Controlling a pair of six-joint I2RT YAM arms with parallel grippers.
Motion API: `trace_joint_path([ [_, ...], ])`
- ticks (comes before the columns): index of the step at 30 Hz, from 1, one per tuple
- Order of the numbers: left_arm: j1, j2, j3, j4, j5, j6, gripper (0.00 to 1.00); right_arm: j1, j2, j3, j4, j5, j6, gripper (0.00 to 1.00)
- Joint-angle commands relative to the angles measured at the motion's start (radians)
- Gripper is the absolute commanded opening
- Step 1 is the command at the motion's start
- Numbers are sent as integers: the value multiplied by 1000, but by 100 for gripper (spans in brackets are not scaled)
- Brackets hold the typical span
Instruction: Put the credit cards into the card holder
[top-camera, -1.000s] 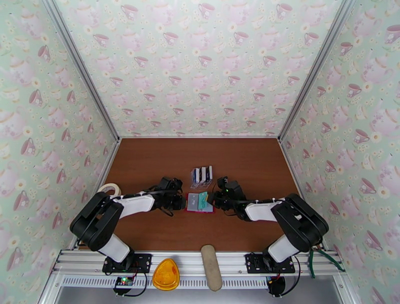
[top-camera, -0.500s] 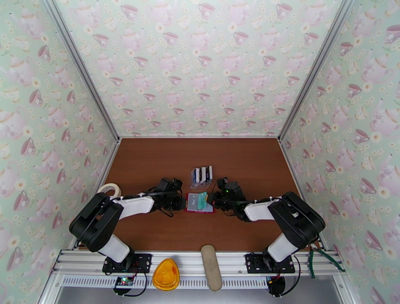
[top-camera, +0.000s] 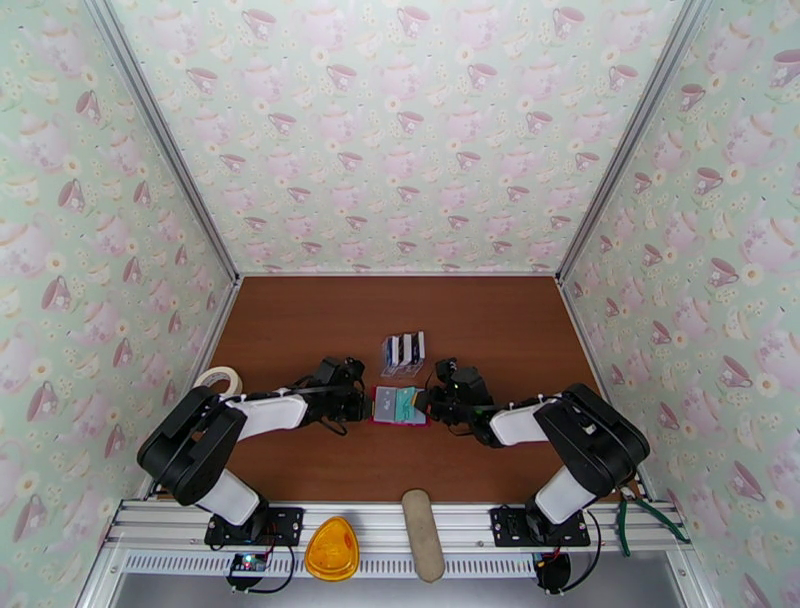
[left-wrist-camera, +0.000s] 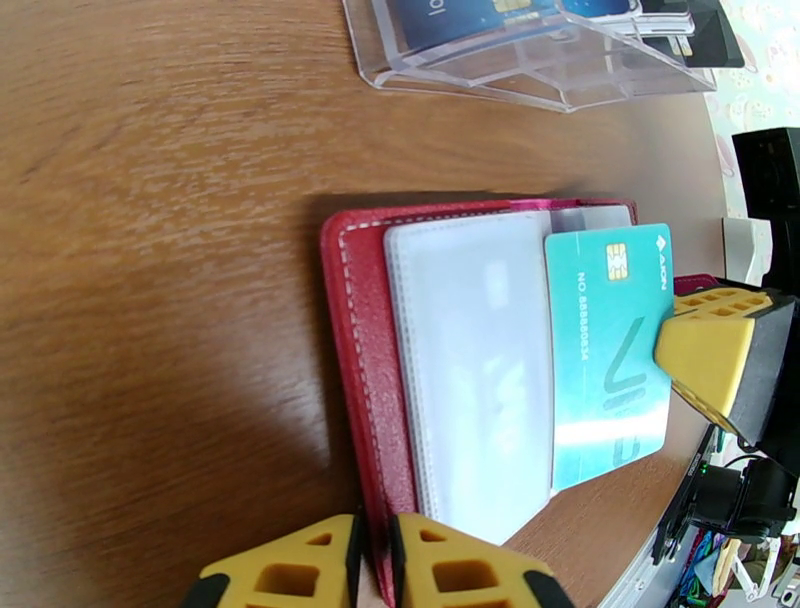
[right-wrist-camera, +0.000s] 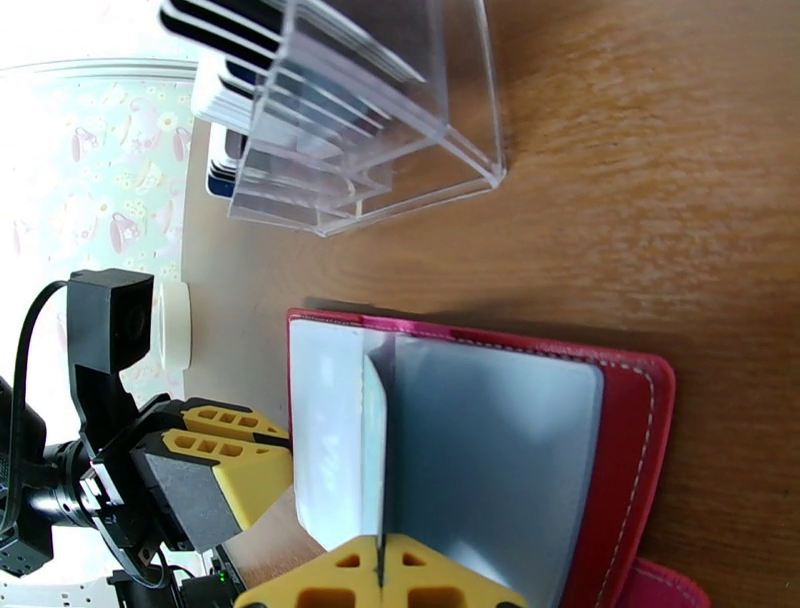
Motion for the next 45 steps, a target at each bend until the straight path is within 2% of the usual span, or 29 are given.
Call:
trace_joint_path([
  [1,-14,2,-34,-41,-4,-11,19,-2,23,-15,34,-9,17,0],
  [24,-33,18,-55,-10,-15,-33,19,25,102,-7,122,-34,50,0],
  [40,-32,11,-66,-4,-14,-41,19,50,149,38,103,-15,63,0],
  [43,-32,8,-70,-4,-12,-43,19,58,141,55,47,1,50,6],
  [45,-32,5,-72,-1,-11,-47,19,59,124,64,-14,19,33,14],
])
